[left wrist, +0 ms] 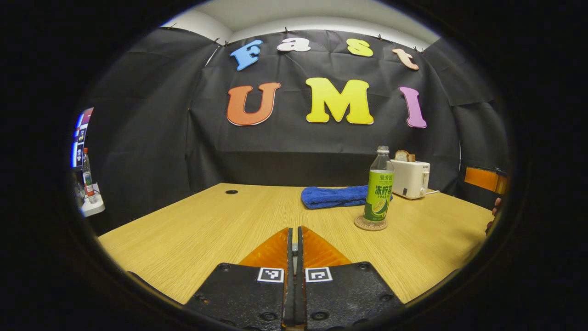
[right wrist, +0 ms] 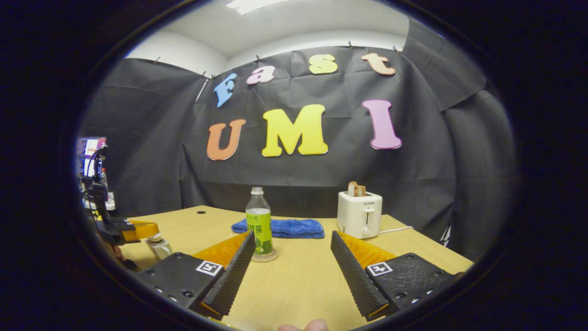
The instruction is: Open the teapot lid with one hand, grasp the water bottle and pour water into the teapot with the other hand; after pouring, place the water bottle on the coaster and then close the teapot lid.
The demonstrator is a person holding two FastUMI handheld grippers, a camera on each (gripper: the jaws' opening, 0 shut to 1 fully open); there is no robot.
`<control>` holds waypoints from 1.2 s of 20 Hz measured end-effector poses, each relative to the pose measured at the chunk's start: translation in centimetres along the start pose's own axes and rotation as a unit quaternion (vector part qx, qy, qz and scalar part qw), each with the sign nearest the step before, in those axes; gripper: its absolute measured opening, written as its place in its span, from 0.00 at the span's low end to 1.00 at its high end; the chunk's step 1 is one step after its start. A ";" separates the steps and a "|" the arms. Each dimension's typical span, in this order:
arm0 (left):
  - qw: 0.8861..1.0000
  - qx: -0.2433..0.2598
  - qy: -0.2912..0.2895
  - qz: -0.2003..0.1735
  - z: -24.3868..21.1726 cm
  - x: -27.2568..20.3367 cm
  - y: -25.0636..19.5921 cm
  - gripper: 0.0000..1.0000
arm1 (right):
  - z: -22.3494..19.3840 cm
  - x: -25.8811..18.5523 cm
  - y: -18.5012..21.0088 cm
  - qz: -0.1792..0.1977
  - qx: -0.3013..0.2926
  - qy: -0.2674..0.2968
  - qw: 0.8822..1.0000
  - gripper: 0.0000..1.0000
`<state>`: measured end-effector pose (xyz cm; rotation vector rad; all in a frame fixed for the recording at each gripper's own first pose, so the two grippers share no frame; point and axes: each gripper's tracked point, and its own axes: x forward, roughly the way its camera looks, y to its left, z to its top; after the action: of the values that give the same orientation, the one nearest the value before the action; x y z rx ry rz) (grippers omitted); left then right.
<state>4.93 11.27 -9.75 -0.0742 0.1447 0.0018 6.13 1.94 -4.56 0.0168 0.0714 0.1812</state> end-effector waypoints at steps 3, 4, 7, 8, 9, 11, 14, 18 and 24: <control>1.000 -0.004 0.006 0.003 -0.5 0.1 0.2 0.03 | 0.4 -0.1 0.1 0.002 -0.004 -0.009 1.000 0.98; 1.000 -0.004 0.007 0.007 -0.7 0.0 0.4 0.03 | 0.6 -0.1 0.2 0.003 -0.005 -0.013 1.000 0.98; 1.000 -0.013 0.018 0.009 -1.5 0.0 0.5 0.03 | 0.6 -0.2 0.4 0.005 -0.009 -0.019 1.000 0.98; 1.000 -0.016 0.018 0.009 -1.5 0.1 0.3 0.04 | 0.6 -0.3 0.4 0.007 -0.008 -0.019 1.000 0.98; 1.000 -0.016 0.017 0.012 -1.4 0.0 0.4 0.05 | 0.7 -0.3 0.5 0.007 -0.007 -0.019 1.000 0.98; 0.999 -0.014 0.018 0.023 -1.2 -0.2 0.6 0.08 | 0.6 -0.6 0.6 0.007 -0.005 -0.019 1.000 0.98; 0.999 -0.001 -0.004 0.038 1.0 -1.1 1.0 0.44 | 0.9 -0.9 0.1 -0.004 -0.006 -0.024 1.000 0.98; 0.998 0.015 -0.027 0.057 4.7 -2.9 0.6 0.99 | 1.6 -1.4 -0.7 -0.024 -0.005 -0.031 0.999 0.98; 0.996 0.013 -0.071 0.053 11.1 -6.5 -3.8 0.99 | 4.0 -4.5 -1.9 -0.057 -0.007 -0.049 0.997 0.98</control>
<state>0.12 8.34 2.40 -0.0397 0.0061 0.1108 2.38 -0.74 -0.26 0.0071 -0.0278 0.0669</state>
